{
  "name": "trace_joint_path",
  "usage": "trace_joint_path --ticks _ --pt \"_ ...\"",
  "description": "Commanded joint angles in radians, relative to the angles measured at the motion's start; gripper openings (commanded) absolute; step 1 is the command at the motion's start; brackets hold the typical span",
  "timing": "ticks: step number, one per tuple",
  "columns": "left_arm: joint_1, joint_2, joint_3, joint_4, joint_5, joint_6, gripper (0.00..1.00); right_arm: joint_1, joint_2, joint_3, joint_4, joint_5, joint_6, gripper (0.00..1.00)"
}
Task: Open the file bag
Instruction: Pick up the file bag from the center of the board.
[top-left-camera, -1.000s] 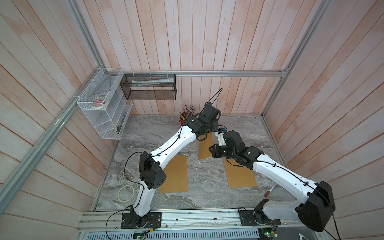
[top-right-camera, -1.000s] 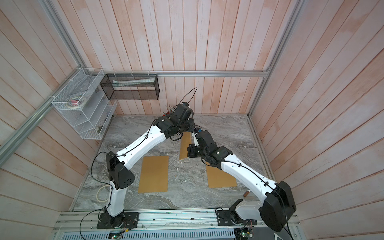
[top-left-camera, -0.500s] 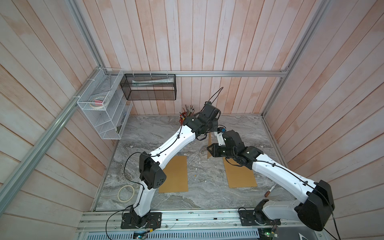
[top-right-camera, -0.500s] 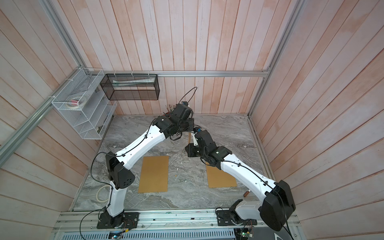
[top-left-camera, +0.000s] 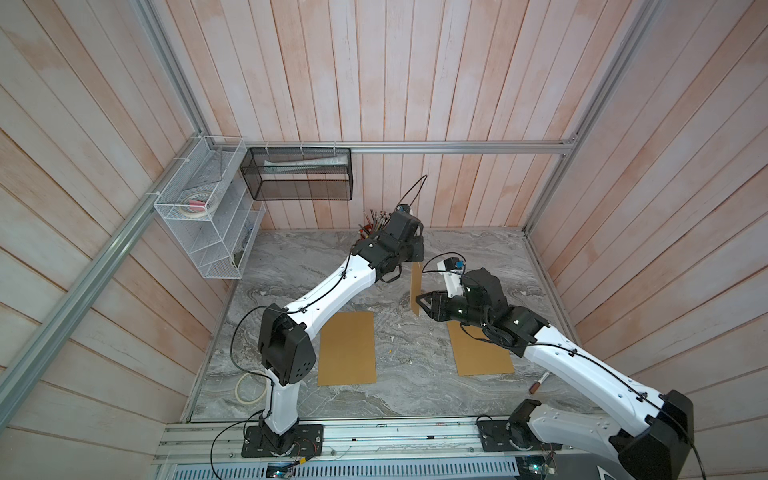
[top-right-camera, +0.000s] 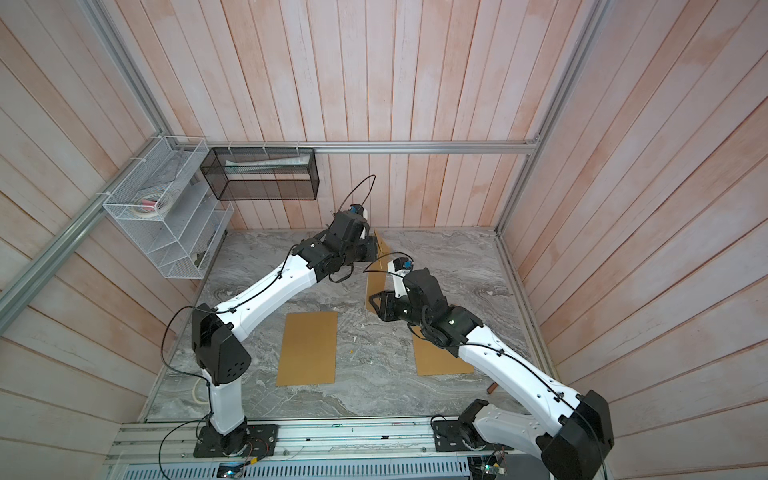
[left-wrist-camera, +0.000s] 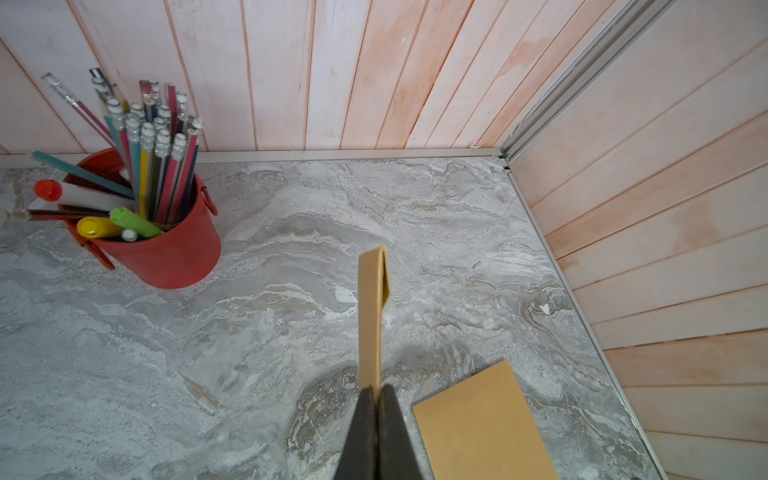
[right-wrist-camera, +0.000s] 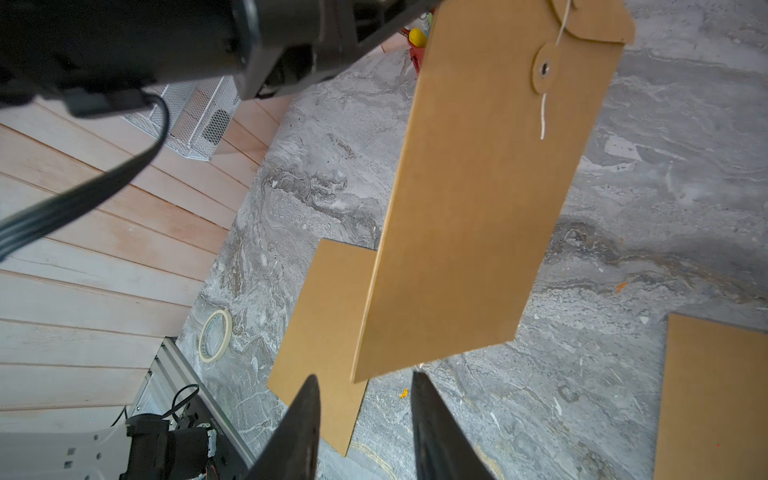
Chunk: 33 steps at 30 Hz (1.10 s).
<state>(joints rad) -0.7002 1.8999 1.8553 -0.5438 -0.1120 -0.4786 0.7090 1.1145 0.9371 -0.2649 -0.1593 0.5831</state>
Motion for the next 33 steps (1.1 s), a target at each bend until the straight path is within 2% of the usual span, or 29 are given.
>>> trace_joint_path --ticks 1,4,9,15,24,33 --pt "0.026 -0.114 -0.124 0.209 0.083 -0.008 0.0 -0.006 -0.004 -0.018 0.023 -0.007 -0.01 0.39" --pt "0.054 -0.21 -0.304 0.371 0.166 -0.035 0.0 -0.048 -0.001 -0.037 0.047 -0.035 -0.019 0.39" --pt "0.093 -0.35 -0.583 0.641 0.282 -0.091 0.0 -0.217 -0.01 -0.143 0.24 -0.233 0.033 0.39" --pt "0.129 -0.433 -0.78 0.815 0.388 -0.178 0.0 -0.38 0.035 -0.194 0.378 -0.386 0.053 0.38" --pt "0.151 -0.467 -0.928 1.004 0.508 -0.268 0.0 -0.51 0.114 -0.218 0.54 -0.577 0.081 0.38" --pt "0.157 -0.476 -1.014 1.158 0.596 -0.352 0.0 -0.568 0.183 -0.24 0.616 -0.645 0.089 0.39"
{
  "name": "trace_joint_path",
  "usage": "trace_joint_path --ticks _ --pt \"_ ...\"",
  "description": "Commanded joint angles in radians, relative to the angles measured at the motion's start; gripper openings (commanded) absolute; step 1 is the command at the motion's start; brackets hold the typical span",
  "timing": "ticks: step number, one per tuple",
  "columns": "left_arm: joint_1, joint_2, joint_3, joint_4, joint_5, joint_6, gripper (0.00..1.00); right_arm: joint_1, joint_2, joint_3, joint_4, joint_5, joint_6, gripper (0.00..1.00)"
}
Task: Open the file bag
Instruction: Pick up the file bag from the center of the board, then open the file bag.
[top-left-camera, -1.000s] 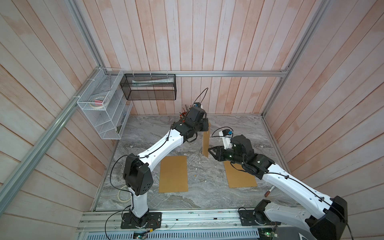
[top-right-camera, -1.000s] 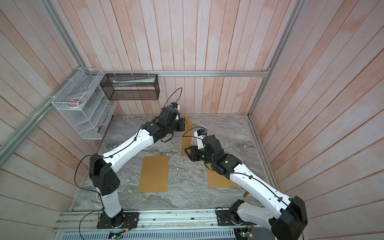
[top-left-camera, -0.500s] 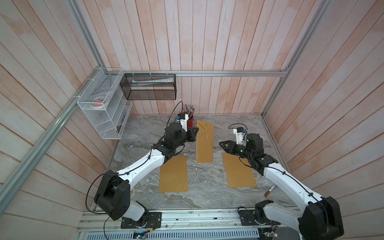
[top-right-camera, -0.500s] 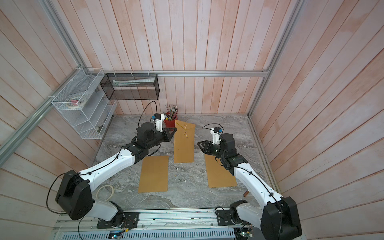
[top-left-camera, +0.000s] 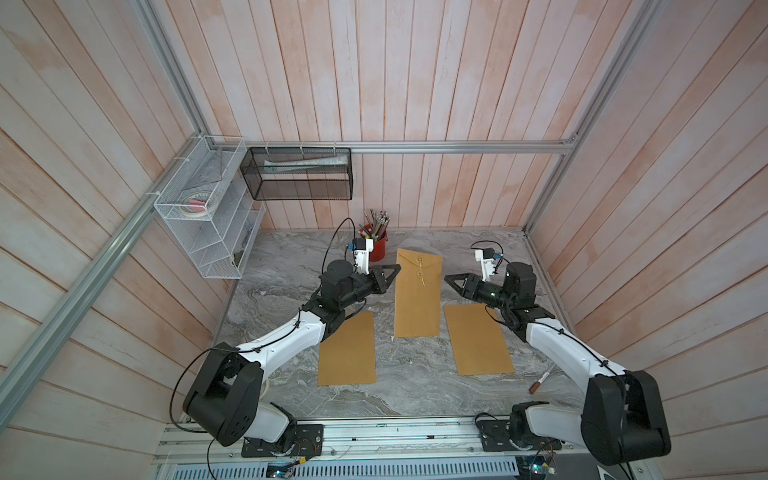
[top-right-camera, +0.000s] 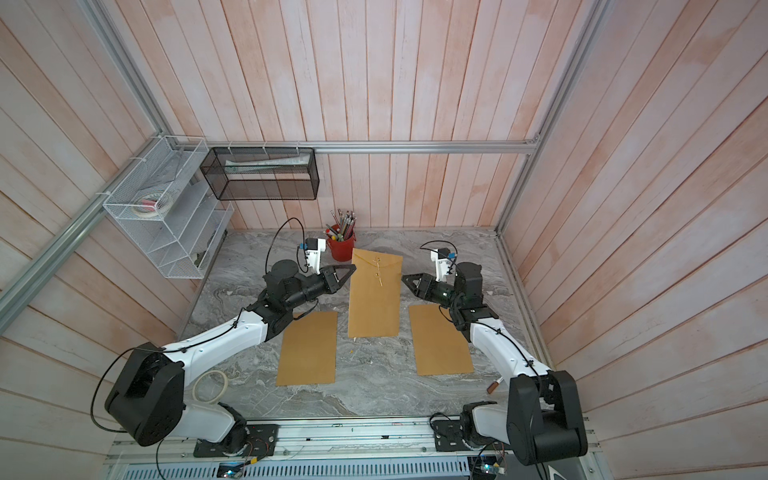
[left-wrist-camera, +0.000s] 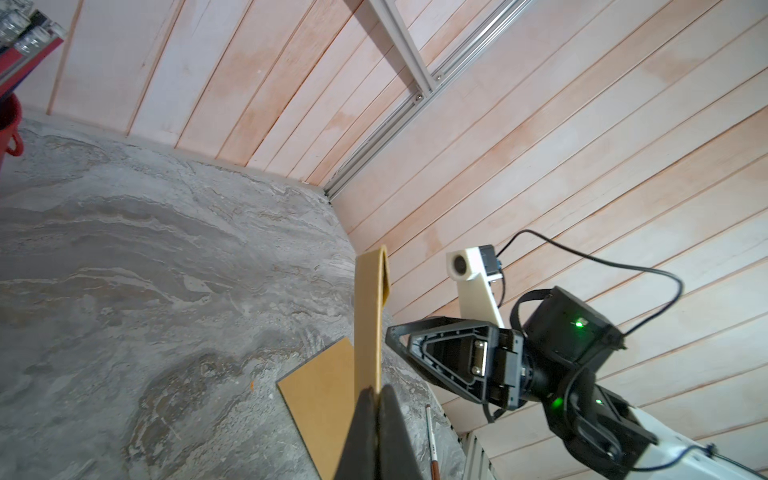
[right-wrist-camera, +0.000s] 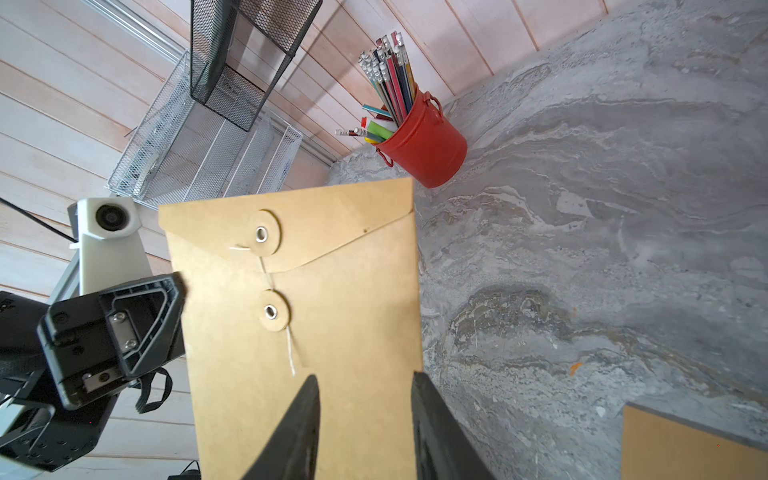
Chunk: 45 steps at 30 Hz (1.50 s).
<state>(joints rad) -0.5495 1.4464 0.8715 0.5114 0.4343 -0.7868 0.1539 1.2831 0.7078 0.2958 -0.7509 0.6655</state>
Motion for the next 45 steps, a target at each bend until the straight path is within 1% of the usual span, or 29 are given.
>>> trace_joint_path --ticks 1,14,19,26,28,32,35,41,45 --pt "0.008 -0.021 -0.041 0.124 0.057 -0.055 0.0 -0.018 0.021 -0.009 0.061 -0.063 0.006 0.39" --pt "0.011 0.0 -0.083 0.247 0.095 -0.12 0.0 -0.026 0.073 -0.012 0.154 -0.203 0.026 0.4" --pt "0.011 0.021 -0.085 0.269 0.1 -0.135 0.0 -0.025 0.062 -0.022 0.205 -0.255 0.05 0.38" --pt "0.011 0.06 -0.079 0.286 0.1 -0.14 0.0 -0.025 0.029 -0.029 0.218 -0.312 0.058 0.29" --pt "0.012 0.071 -0.074 0.285 0.102 -0.14 0.0 -0.025 0.027 -0.027 0.216 -0.32 0.058 0.23" --pt "0.011 0.093 -0.059 0.289 0.117 -0.138 0.0 -0.024 0.027 -0.03 0.227 -0.327 0.063 0.08" --pt "0.011 0.11 -0.049 0.287 0.127 -0.137 0.0 -0.022 0.027 -0.031 0.241 -0.332 0.074 0.01" --pt "0.011 0.125 -0.034 0.287 0.147 -0.137 0.0 -0.019 0.005 -0.033 0.243 -0.339 0.076 0.0" --pt "0.012 0.115 -0.038 0.281 0.158 -0.131 0.18 -0.019 -0.008 -0.023 0.226 -0.341 0.065 0.0"
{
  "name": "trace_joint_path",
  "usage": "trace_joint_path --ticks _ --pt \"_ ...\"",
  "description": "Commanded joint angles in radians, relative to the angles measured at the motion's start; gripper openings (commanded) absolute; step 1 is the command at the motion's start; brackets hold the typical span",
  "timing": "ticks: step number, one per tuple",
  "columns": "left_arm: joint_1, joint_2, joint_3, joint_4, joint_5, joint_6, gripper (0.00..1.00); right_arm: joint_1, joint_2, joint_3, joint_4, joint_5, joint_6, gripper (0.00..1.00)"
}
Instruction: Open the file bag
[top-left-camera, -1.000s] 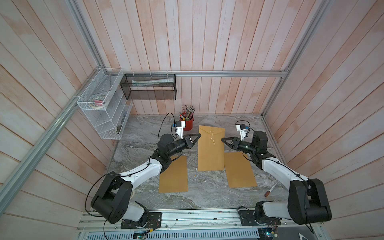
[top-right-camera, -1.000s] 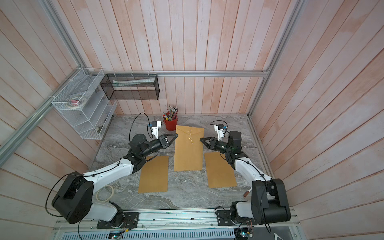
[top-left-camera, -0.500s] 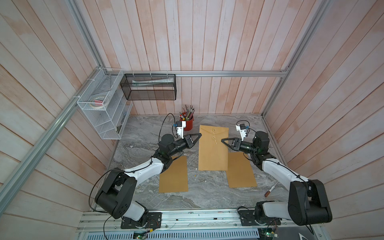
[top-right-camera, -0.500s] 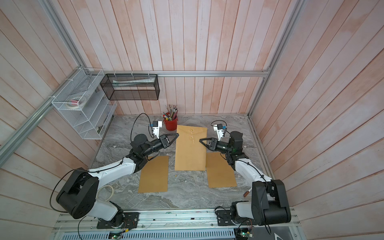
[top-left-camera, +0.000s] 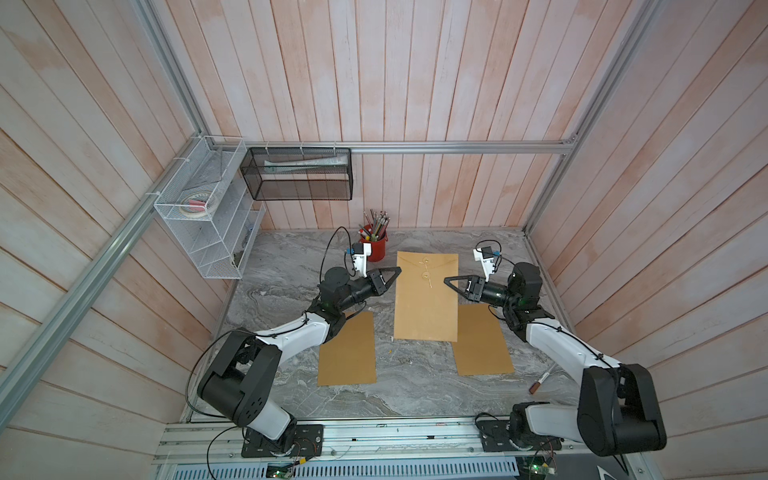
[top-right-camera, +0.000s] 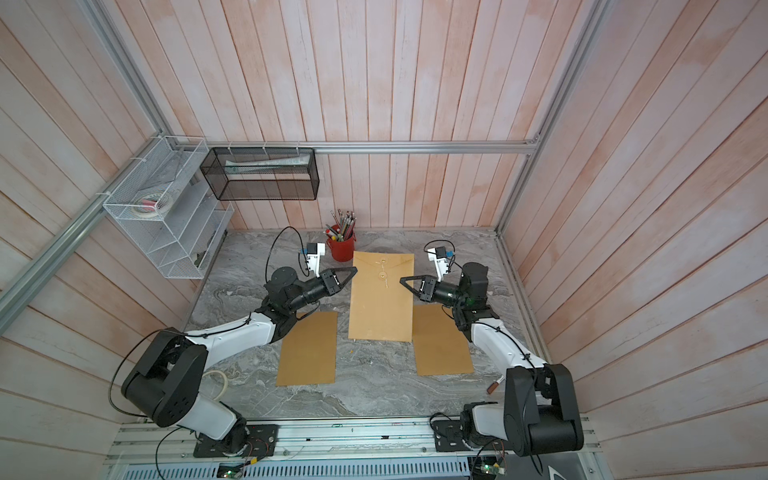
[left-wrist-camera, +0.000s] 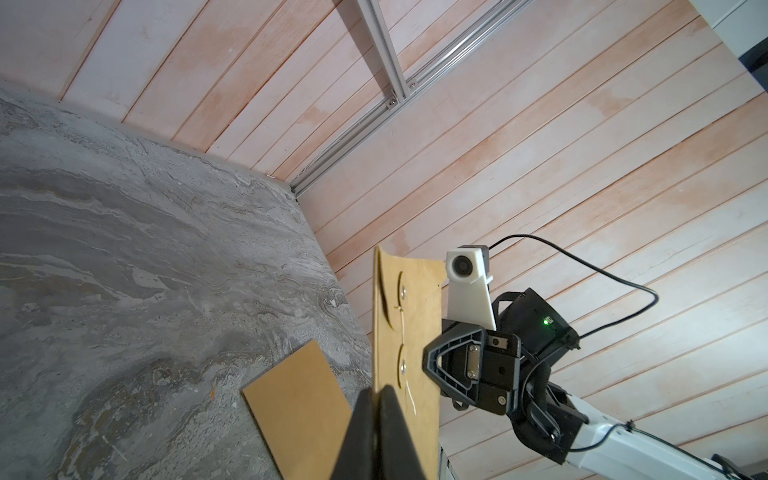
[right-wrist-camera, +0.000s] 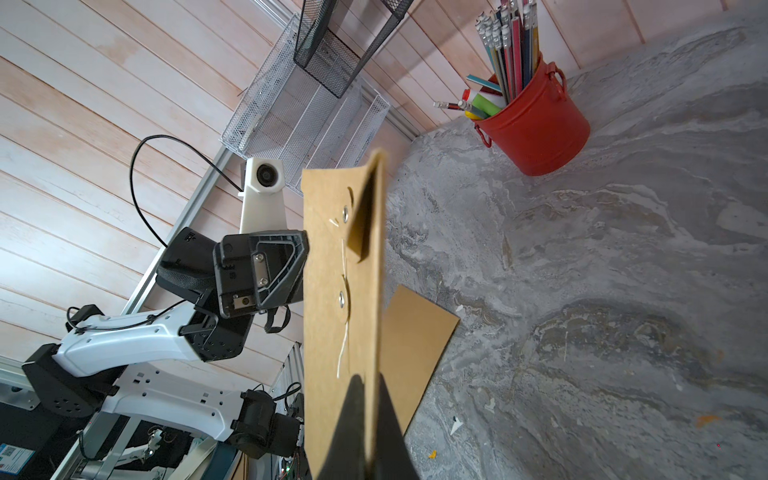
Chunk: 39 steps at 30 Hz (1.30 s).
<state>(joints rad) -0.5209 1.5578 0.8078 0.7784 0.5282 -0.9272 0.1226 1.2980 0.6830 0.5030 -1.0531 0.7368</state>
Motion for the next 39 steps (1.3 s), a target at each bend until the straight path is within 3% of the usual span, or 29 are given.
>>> trace_joint_path --ticks 1,5,13,16,23,29,32,39 --pt "-0.018 0.0 0.025 0.009 0.068 0.013 0.22 0.012 -0.025 0.005 0.016 -0.04 -0.008 0.0" --pt "-0.018 -0.003 0.042 -0.023 0.095 0.036 0.32 0.015 -0.016 0.021 0.007 -0.043 -0.013 0.0" --pt "-0.017 -0.001 0.075 -0.064 0.121 0.061 0.32 0.029 0.011 0.035 0.005 -0.032 -0.018 0.0" --pt "-0.019 0.004 0.08 -0.067 0.134 0.063 0.28 0.032 0.02 0.042 0.0 -0.031 -0.022 0.0" --pt "-0.019 0.007 0.091 -0.087 0.151 0.075 0.0 0.044 0.026 0.069 -0.027 -0.026 -0.041 0.0" --pt "-0.019 -0.016 0.072 -0.072 0.121 0.086 0.0 0.048 0.014 0.072 -0.075 -0.001 -0.068 0.0" --pt "-0.018 -0.042 0.064 -0.093 0.079 0.111 0.0 0.047 -0.001 0.079 -0.133 0.034 -0.1 0.07" --pt "-0.016 -0.111 0.082 -0.236 -0.021 0.216 0.0 0.047 -0.051 0.139 -0.38 0.226 -0.22 0.17"
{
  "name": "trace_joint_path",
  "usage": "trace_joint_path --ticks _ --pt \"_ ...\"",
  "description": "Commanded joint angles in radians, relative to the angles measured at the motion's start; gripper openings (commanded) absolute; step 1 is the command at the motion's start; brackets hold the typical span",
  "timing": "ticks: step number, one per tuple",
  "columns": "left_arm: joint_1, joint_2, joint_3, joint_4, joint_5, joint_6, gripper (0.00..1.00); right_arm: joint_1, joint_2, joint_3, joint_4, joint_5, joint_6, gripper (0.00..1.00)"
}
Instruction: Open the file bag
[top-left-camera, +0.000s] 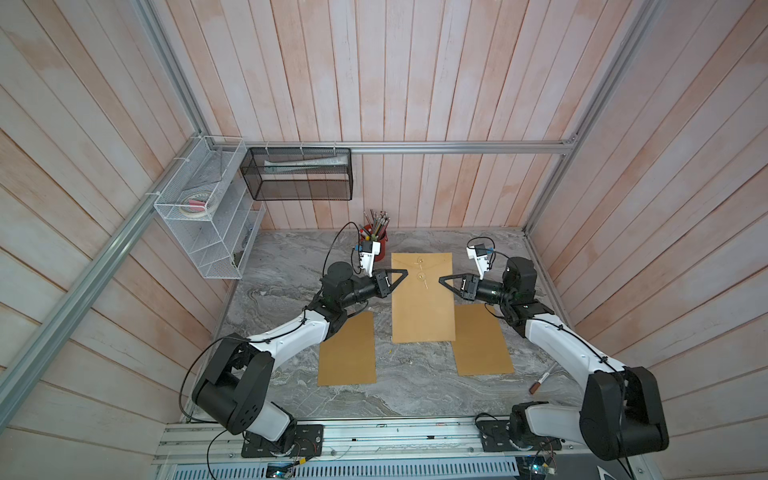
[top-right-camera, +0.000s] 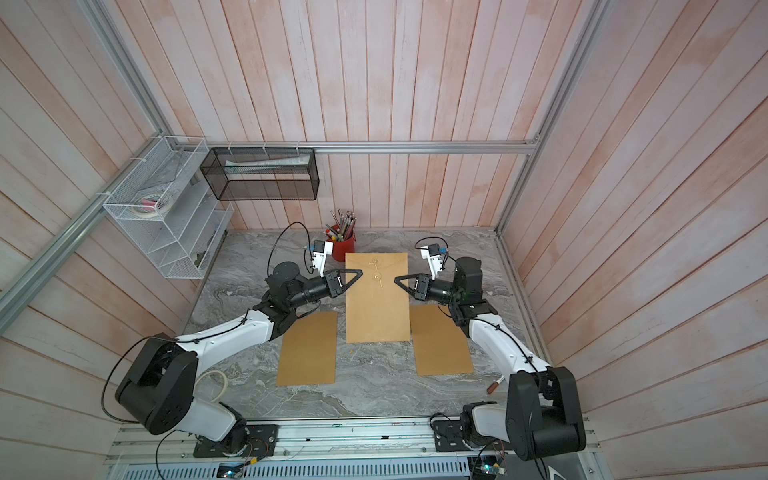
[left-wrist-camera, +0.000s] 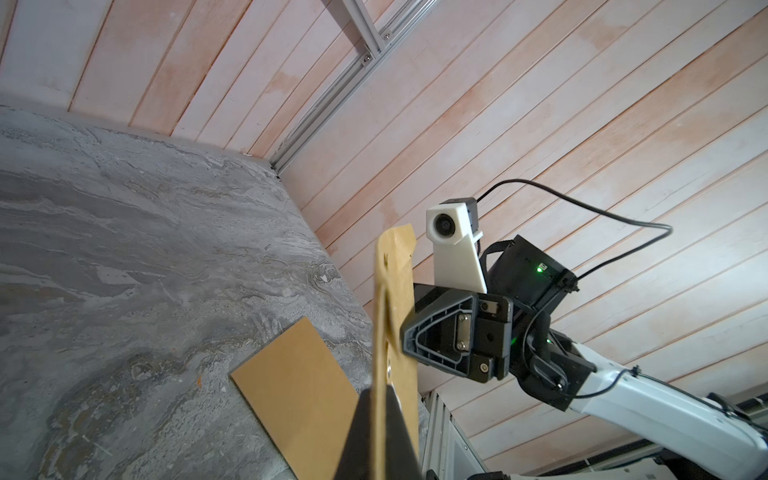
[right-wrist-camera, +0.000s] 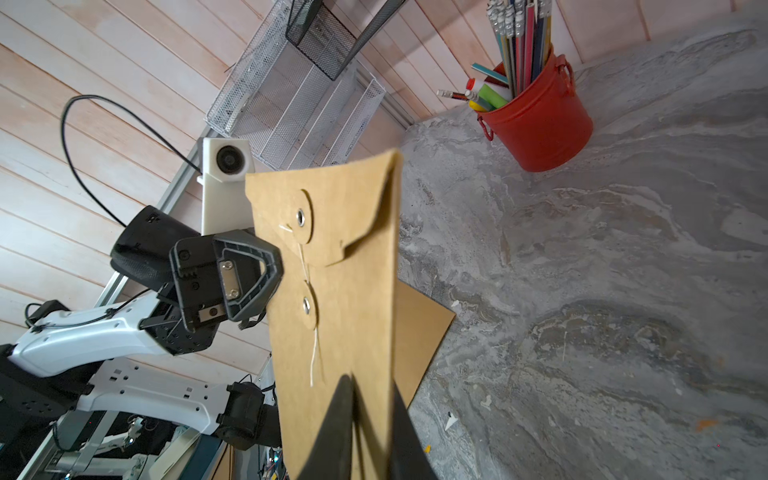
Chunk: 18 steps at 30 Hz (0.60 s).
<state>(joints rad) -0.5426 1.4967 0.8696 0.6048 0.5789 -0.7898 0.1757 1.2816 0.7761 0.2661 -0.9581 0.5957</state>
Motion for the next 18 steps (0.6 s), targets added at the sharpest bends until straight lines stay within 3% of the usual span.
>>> trace_joint_path --ticks 1,10,18 --pt "0.006 -0.061 0.024 -0.084 -0.087 0.093 0.0 -0.005 -0.044 0.053 -0.174 0.161 -0.093 0.17" --pt "0.004 -0.134 0.054 -0.232 -0.191 0.185 0.0 0.013 -0.1 0.103 -0.343 0.355 -0.16 0.2" --pt "-0.022 -0.135 0.064 -0.292 -0.267 0.192 0.0 0.171 -0.054 0.207 -0.388 0.513 -0.18 0.22"
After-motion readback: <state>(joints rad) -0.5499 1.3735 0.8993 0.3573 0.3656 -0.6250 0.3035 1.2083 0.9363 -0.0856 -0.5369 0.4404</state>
